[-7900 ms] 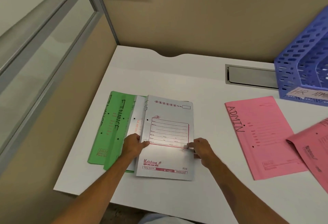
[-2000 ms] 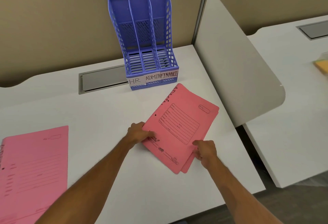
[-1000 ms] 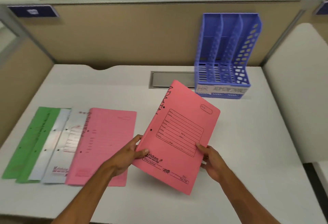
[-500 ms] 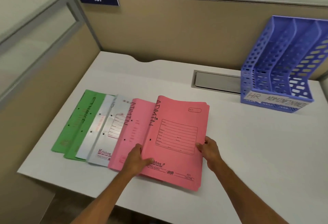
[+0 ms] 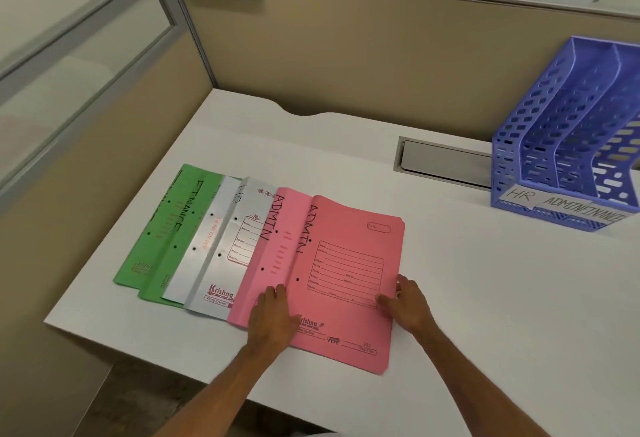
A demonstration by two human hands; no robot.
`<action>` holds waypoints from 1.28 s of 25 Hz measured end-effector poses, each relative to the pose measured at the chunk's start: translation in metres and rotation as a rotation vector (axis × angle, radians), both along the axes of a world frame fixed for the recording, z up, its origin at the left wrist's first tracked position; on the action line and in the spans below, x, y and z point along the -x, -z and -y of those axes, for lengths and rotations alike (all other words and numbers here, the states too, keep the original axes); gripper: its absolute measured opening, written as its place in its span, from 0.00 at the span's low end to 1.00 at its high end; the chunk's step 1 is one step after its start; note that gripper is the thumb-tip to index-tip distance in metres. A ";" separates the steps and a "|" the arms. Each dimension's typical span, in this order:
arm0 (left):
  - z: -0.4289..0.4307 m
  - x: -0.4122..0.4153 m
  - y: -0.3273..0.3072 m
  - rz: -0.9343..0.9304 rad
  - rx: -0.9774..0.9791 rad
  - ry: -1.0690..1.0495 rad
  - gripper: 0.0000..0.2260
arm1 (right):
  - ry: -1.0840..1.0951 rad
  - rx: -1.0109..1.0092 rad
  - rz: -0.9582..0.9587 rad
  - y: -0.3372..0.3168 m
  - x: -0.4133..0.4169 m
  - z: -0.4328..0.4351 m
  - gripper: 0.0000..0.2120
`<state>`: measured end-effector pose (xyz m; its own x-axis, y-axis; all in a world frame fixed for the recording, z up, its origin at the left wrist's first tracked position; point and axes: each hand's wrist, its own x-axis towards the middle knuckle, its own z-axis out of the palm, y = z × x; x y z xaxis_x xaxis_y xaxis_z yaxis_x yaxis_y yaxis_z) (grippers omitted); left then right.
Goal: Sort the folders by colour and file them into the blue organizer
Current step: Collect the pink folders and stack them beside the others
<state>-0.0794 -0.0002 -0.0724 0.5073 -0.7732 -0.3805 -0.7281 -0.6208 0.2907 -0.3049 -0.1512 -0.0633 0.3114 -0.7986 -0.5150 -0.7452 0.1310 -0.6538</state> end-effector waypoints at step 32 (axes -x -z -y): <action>-0.032 -0.006 -0.051 -0.486 0.029 -0.149 0.35 | -0.621 0.015 -0.182 -0.014 -0.046 -0.057 0.34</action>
<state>-0.0735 0.0319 -0.0214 0.3829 -0.7194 -0.5795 -0.4081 -0.6945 0.5925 -0.2588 -0.0938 -0.0492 0.6265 -0.5057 -0.5932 -0.7785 -0.3686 -0.5080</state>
